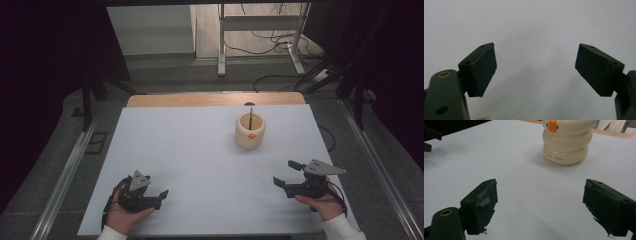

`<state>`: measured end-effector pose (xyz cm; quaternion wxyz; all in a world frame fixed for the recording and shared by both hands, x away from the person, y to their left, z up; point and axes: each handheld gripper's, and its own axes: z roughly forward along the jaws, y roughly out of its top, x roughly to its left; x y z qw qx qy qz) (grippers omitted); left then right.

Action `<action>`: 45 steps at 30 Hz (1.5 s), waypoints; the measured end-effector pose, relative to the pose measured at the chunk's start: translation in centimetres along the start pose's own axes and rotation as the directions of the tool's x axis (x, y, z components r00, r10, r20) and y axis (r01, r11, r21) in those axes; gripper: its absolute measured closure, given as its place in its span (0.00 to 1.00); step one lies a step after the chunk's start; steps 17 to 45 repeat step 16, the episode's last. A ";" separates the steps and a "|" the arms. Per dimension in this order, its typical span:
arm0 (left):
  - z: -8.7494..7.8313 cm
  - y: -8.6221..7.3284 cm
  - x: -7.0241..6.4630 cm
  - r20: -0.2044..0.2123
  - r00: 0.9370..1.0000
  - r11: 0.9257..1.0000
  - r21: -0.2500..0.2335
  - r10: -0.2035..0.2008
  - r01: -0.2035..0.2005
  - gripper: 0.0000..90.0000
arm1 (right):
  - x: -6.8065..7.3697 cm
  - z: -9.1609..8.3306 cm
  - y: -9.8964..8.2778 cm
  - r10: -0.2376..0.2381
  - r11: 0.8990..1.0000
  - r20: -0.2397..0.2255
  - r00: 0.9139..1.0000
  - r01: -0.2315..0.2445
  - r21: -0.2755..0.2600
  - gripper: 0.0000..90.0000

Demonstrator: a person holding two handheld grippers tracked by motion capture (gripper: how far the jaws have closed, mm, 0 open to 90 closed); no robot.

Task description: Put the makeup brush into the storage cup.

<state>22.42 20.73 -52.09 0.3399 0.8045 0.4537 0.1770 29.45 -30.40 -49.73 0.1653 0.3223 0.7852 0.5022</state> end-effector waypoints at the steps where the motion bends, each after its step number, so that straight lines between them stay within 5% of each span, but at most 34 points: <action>1: 0.0 0.0 0.0 0.000 1.000 1.000 -0.001 -0.001 0.001 0.20 | 0.0 0.0 0.0 -0.002 1.000 0.001 1.000 0.002 0.003 0.14; 45: -0.1 0.0 0.1 -0.003 1.000 1.000 -0.005 -0.004 0.004 0.20 | 0.2 0.2 -0.2 -0.026 0.999 0.004 1.000 0.026 0.033 0.13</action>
